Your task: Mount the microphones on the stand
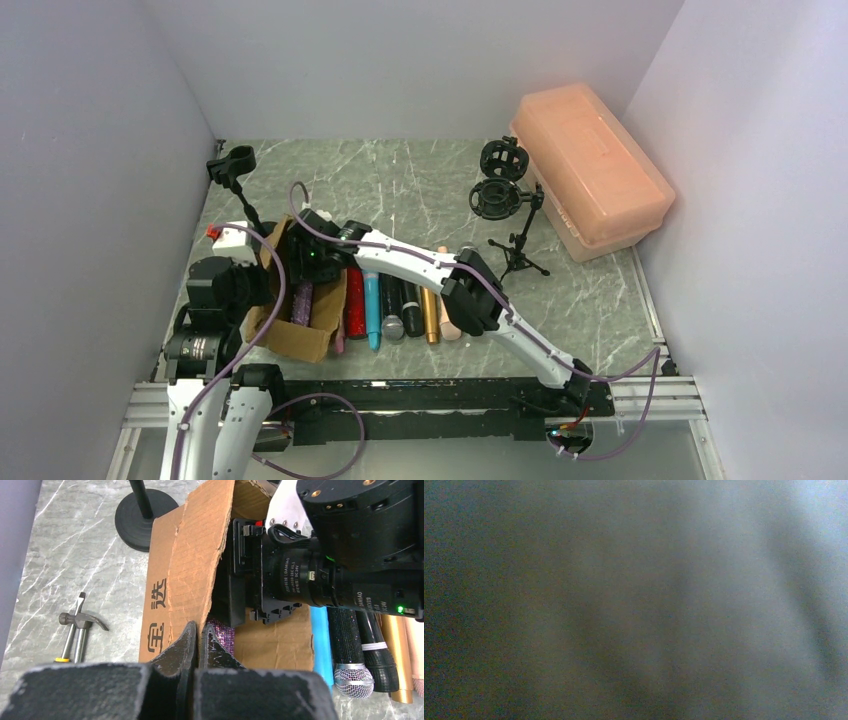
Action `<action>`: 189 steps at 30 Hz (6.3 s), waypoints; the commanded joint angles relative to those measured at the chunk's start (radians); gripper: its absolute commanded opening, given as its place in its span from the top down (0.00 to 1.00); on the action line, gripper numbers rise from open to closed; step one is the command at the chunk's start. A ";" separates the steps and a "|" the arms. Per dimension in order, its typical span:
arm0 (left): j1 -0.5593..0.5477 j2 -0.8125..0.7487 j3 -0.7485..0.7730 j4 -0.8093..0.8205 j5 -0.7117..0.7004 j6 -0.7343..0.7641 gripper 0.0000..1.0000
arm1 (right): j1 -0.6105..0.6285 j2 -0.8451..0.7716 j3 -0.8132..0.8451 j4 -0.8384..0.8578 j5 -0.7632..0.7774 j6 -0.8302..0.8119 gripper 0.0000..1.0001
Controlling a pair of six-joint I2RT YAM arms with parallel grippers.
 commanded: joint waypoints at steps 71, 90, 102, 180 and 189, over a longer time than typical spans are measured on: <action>-0.012 -0.047 -0.038 0.140 -0.104 0.183 1.00 | -0.330 -0.668 -0.835 -0.017 -0.147 -0.303 0.73; -0.012 -0.017 -0.046 0.151 -0.085 0.160 1.00 | -0.303 -0.601 -0.778 -0.027 -0.096 -0.292 0.41; -0.014 -0.019 -0.033 0.137 -0.118 0.167 1.00 | -0.251 -0.522 -0.713 -0.035 -0.064 -0.273 0.40; -0.323 0.717 0.671 0.287 0.411 0.672 1.00 | -0.247 -1.398 -0.732 -0.051 0.344 -0.441 0.28; -0.309 1.104 0.936 0.357 0.372 0.887 1.00 | -0.247 -1.382 -0.774 -0.022 0.321 -0.425 0.30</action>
